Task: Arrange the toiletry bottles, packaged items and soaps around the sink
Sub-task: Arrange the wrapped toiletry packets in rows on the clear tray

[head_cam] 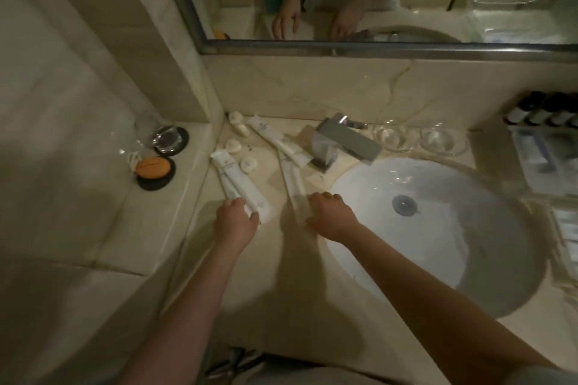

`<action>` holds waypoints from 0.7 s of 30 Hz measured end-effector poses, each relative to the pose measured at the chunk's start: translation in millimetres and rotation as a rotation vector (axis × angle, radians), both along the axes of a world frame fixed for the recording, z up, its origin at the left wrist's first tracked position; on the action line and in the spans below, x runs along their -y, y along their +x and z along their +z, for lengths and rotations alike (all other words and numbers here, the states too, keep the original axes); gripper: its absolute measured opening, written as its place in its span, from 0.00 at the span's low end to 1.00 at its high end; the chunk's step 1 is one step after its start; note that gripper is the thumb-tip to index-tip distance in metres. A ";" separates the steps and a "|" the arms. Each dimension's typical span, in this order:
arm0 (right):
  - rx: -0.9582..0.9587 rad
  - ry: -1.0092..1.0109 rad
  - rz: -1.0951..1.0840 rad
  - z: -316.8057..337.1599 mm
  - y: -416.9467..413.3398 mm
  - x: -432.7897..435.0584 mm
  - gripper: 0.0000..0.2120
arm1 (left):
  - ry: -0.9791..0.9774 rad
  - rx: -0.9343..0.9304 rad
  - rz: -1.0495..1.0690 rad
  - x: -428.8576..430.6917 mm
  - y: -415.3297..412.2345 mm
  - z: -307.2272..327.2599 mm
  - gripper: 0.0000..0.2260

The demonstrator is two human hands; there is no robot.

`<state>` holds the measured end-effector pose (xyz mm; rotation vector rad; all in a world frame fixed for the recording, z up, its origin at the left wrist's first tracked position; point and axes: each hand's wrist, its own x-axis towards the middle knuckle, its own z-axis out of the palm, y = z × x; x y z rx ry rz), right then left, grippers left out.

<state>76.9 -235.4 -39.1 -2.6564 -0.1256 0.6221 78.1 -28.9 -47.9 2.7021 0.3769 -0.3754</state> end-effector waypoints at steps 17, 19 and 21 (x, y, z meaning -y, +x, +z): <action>-0.068 -0.045 -0.364 -28.4 65.1 -72.7 0.12 | -0.287 -0.190 0.386 -28.0 52.1 -16.7 0.18; -0.094 0.033 -0.372 -25.6 64.1 -70.1 0.04 | -0.377 -0.169 0.426 -29.8 49.5 -15.2 0.15; -0.097 0.128 -0.387 -23.0 61.7 -68.8 0.06 | -0.445 -0.126 0.459 -33.6 44.6 -11.4 0.13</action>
